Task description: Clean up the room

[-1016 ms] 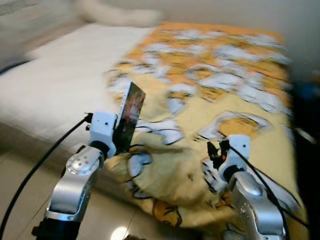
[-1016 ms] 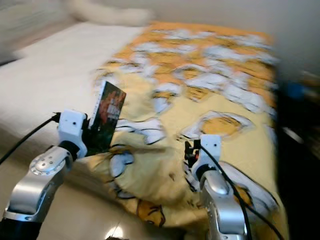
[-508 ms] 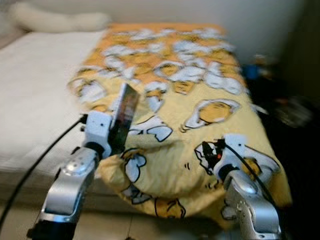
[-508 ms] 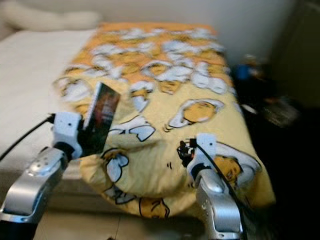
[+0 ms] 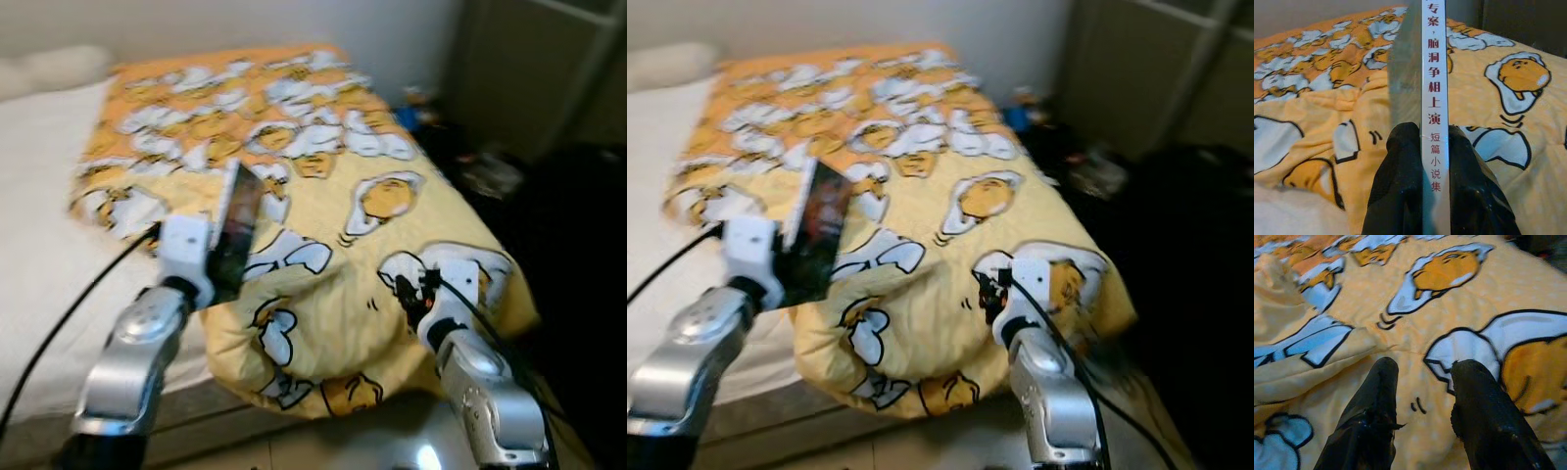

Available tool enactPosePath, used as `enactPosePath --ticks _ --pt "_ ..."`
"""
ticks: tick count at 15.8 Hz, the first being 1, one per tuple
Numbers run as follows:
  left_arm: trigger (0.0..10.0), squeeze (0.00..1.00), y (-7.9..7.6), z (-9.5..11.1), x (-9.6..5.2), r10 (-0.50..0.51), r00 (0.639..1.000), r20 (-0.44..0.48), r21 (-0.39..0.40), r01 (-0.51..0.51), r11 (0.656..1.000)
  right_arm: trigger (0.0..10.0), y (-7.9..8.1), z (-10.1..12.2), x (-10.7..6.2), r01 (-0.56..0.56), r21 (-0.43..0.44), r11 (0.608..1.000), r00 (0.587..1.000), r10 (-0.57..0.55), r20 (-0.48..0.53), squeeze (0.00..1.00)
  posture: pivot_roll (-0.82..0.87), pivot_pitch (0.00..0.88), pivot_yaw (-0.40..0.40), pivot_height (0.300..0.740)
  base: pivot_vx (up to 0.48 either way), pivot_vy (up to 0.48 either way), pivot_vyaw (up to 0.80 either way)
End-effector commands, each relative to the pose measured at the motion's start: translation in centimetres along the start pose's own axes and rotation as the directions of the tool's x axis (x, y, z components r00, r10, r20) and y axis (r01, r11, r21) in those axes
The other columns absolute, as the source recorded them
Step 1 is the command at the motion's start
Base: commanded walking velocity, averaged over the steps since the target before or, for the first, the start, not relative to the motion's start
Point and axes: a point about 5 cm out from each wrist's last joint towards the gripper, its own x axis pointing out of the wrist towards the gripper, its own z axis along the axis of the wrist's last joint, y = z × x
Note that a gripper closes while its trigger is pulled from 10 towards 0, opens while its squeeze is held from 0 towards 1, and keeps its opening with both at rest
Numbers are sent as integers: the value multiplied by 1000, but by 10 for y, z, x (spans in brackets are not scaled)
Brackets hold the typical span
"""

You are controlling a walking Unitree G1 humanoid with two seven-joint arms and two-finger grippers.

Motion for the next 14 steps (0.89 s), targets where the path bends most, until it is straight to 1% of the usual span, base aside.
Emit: enactPosePath --ticks 1,2,4,9,12,14 --pt "10000 0 -9 8 -2 -29 999 39 0 29 1000 10000 -7 2 0 25 -16 1000 1000 -25 7 0 -9 0 45 740 0 480 0" --pt "10000 0 -9 7 -2 -29 999 38 1 29 1000 10000 -7 2 0 21 -30 999 1000 -20 11 0 -9 0 45 740 0 480 0" --pt "10000 0 -8 9 -2 -17 999 36 11 17 1000 10000 1 4 4 -33 -62 998 999 34 20 0 5 0 36 740 0 480 0" --pt "10000 0 -9 12 -2 -16 999 43 25 14 1000 10000 5 5 7 -43 -59 997 998 45 33 0 22 0 27 740 0 479 0" --pt "10000 0 -12 10 -2 -21 999 39 23 20 1000 10000 7 4 6 -69 -81 994 997 71 33 0 12 0 25 740 0 480 0" --pt "10000 0 -13 11 -1 -28 999 40 35 27 999 10000 6 5 6 -66 -84 994 997 69 38 0 18 0 21 740 0 480 0"
